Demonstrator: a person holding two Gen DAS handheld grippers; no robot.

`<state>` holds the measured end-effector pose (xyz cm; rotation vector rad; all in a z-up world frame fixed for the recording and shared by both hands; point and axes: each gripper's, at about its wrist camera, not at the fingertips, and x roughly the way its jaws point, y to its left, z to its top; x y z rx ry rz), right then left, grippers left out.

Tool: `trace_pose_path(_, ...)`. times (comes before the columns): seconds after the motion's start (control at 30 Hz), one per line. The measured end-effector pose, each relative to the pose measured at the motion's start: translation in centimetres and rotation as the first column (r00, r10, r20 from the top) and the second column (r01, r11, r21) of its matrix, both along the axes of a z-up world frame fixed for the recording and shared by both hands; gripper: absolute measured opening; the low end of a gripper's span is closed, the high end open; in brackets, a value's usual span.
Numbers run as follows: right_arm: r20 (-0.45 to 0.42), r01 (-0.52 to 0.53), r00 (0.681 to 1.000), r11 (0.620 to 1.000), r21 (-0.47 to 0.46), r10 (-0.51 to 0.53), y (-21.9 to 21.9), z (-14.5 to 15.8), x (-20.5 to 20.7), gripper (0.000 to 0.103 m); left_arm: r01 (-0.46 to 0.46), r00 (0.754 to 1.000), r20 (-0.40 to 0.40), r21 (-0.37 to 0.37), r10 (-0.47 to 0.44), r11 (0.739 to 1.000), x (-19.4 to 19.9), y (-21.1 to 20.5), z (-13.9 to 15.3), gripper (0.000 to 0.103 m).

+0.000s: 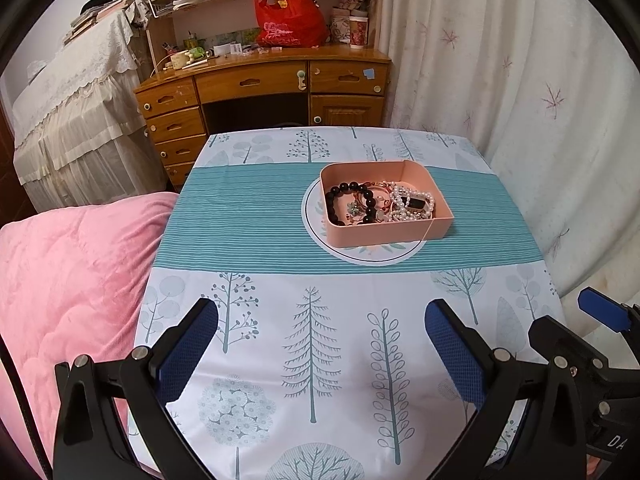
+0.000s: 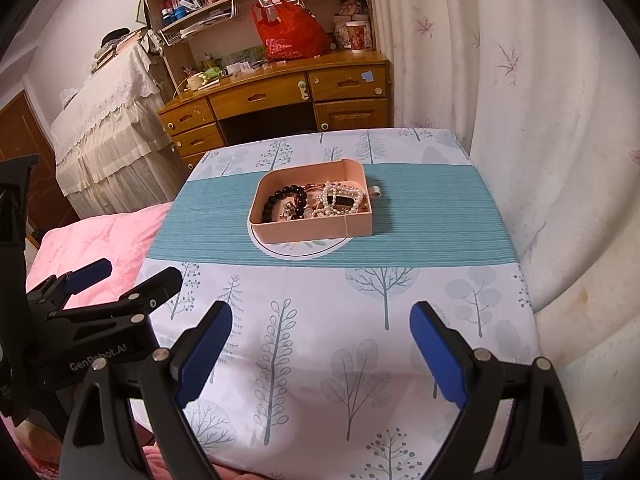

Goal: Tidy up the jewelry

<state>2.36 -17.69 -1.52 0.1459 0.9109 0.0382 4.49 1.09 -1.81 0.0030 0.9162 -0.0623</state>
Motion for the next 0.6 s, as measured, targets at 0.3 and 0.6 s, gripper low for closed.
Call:
trace_pose_path(0.3, -0.016, -0.004, 1.0, 1.0, -0.002, 0.004, 0.2, -0.3, 0.7, 0.091, 0.011, 1.0, -0.027, -0.003, -0.011, 1.0, 0.7, 0.1, -0.6, 0.102)
trace_pose_path(0.6, -0.041, 0.004, 0.999, 1.0, -0.01, -0.004, 0.1, -0.8, 1.6, 0.091, 0.026, 0.999, -0.047, -0.012, -0.027, 1.0, 1.5, 0.2, -1.3, 0.102)
